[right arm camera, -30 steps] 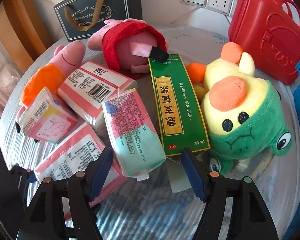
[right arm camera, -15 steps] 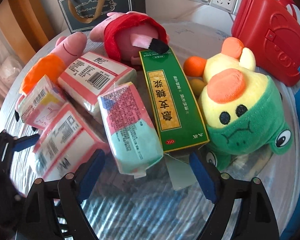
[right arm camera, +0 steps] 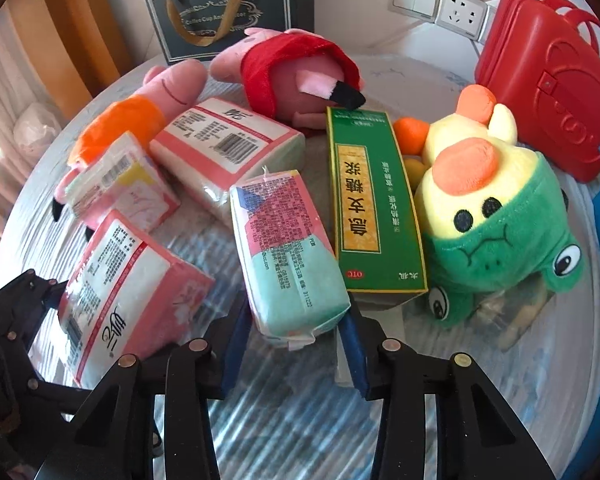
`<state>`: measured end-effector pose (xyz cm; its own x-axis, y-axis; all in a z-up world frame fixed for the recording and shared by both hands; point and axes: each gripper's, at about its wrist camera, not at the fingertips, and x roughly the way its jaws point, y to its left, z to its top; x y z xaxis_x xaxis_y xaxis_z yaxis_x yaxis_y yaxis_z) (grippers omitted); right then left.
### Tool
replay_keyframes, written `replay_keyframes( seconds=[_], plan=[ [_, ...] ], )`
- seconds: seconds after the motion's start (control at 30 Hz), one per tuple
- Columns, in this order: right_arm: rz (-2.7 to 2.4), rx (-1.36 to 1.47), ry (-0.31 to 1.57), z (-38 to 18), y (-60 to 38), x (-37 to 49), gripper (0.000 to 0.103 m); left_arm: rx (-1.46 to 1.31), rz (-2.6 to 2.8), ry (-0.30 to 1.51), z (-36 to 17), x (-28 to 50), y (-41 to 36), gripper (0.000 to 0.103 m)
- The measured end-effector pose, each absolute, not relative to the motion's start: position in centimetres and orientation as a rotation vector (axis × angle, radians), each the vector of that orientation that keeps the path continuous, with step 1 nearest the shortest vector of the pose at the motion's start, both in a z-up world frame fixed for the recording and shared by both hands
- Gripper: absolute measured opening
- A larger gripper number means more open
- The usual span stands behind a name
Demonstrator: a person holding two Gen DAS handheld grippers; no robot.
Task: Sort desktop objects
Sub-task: 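Grasp the Kotex pad pack with the right gripper while the left holds its tissue pack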
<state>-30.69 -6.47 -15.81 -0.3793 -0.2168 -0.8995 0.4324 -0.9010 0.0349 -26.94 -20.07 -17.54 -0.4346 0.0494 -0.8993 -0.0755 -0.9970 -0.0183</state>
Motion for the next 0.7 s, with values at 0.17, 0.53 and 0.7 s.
replay_keyframes(
  seconds=[0.17, 0.53, 0.7],
  plan=[
    [-2.353, 1.368, 0.295, -13.0, -5.3, -27.5, 0.039, -1.539, 2.683, 0.034, -14.4, -23.8, -19.9, 0.087],
    [-2.468, 1.118, 0.248, -5.7, -4.7, -23.4, 0.01, -1.39, 2.821, 0.037, -10.5, -21.3, -16.2, 0.087],
    [-2.4, 1.166, 0.241, -5.4, -3.2, -22.5, 0.011, -1.436, 2.852, 0.049, -10.9, -19.2, -15.0, 0.087]
  ],
)
